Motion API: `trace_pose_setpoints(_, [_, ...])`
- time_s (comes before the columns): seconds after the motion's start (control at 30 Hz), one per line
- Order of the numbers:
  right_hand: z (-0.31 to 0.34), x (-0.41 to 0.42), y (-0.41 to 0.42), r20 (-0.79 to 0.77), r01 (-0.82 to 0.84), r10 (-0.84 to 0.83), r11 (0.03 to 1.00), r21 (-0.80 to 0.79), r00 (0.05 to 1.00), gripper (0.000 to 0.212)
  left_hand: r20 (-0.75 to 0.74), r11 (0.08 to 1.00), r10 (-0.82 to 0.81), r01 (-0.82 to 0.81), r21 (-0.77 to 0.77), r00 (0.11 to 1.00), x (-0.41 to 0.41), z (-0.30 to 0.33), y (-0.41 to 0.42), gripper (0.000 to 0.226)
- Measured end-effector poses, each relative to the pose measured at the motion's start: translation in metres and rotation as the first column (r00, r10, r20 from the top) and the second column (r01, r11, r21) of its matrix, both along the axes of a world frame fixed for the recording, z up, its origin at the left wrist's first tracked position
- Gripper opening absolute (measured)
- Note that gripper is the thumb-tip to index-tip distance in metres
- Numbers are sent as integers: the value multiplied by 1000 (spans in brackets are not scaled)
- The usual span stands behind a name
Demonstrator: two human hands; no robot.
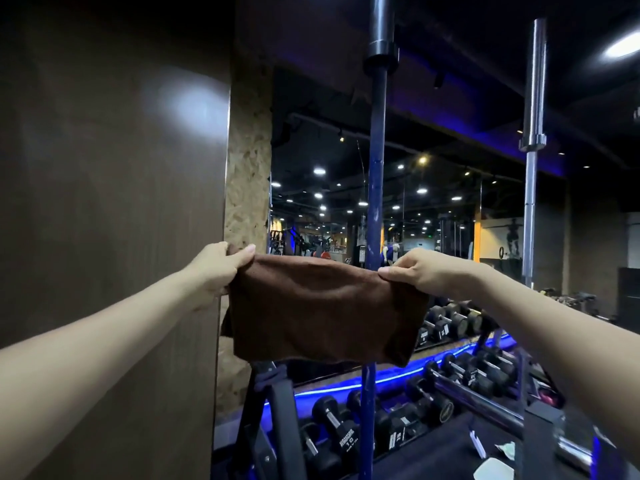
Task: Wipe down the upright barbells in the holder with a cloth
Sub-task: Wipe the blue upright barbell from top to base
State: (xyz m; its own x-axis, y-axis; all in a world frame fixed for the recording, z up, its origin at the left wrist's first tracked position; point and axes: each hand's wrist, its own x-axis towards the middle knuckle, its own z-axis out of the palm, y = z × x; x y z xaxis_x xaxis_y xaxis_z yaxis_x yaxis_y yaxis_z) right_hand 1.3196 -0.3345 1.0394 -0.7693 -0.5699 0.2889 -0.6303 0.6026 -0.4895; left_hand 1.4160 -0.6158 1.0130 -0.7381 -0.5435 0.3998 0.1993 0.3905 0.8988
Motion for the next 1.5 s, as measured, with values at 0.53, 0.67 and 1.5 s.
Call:
trace_pose_setpoints(0.53, [40,31,-47,407,-17,457,681,-732,791,37,57,735,-651,609,300,757,-3,47,90,48])
trace_pose_setpoints(0.67, [47,24,-31,342,-175,525,706,-686,779,33,-114,832,-462,475,287,879,-14,52,87,9])
trace_pose_setpoints(1.5, [127,-8,-10,144,-342,570,655,-674,809,31,-98,792,-607,590,-154,789,-57,113,133,41])
